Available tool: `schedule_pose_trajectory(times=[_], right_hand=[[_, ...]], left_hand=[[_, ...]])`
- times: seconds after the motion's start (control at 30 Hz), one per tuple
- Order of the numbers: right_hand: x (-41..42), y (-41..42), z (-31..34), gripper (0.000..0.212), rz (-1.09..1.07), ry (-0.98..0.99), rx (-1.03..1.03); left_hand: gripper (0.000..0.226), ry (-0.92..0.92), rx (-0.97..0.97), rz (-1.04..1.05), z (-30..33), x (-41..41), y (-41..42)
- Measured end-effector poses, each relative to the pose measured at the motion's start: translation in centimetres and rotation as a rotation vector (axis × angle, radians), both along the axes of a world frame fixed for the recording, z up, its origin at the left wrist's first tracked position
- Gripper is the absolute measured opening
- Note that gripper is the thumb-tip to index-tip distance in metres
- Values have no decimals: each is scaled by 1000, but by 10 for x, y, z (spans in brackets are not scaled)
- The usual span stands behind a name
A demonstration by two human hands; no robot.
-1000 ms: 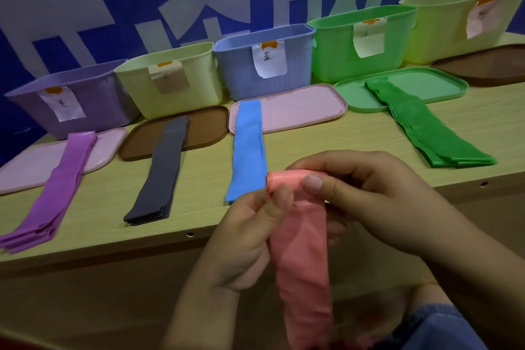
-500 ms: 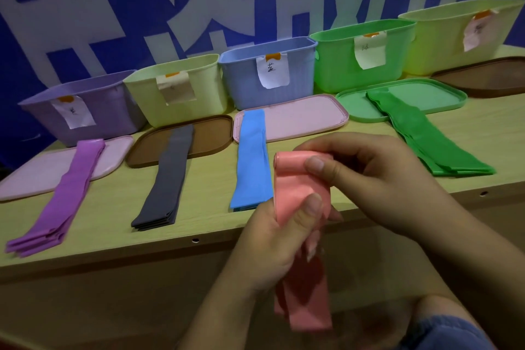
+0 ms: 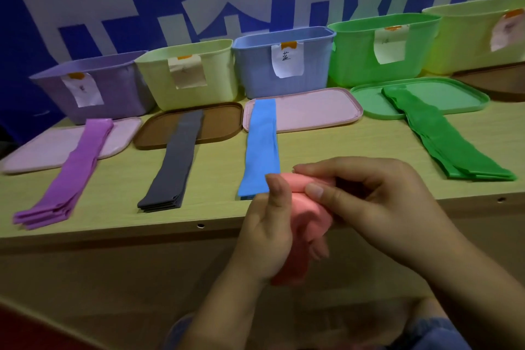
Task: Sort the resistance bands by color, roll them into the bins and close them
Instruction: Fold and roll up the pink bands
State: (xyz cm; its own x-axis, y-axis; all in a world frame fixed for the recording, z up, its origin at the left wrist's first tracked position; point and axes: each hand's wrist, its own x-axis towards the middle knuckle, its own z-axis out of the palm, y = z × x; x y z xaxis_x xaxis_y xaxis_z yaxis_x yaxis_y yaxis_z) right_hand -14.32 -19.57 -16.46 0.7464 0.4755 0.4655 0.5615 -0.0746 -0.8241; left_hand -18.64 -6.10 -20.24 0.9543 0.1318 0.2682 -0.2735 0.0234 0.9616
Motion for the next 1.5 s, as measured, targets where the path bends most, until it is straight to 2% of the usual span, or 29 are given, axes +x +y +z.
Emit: schedule_pose_trajectory(times=[0.07,0.17,0.27,0.37,0.43,0.53,0.67,0.77,0.87,0.93,1.0,1.13,1.17,1.27,1.5], right_hand=[[-1,0,-1,22,42,24,2],[-1,-3,1,20,128,113,5],[2,-5,4,24,174,213,23],[6,-6,5,23,191,228,-59],[7,-7,5,22,229,200,-120],[6,-10,6,19,156,97,-65],[0,-9,8,14,91,4,47],[-2,-9,11,16,31,-112,46],[-1,-7,12,17,5,-85,71],[0,-6,10,16,-15,-47,107],[-1,-5,9,19,-43,-88,113],[-1,-2,5,17,-81,-168,102],[-1,-2,4,17,-86,-158,117],[0,-1,2,13,-79,-85,166],[0,0,-2,21,-183,-300,70]], left_hand=[[75,28,-15,-24,0,-2,-1],[56,66,-70,-44,4,-5,2],[48,51,-7,-104,3,-6,7],[48,51,58,-151,4,-9,15],[45,39,112,-169,2,-8,20],[32,74,115,-218,4,-7,21],[54,86,-179,-323,1,-3,19],[60,116,-188,-330,-1,-2,14],[66,150,-204,-357,0,1,9],[62,155,-215,-361,4,2,7],[56,177,-158,-317,6,1,6],[19,115,-25,-293,8,-3,3],[16,103,-5,-277,9,-2,3],[30,82,-6,-287,5,1,6],[25,47,-92,-422,7,-1,3]])
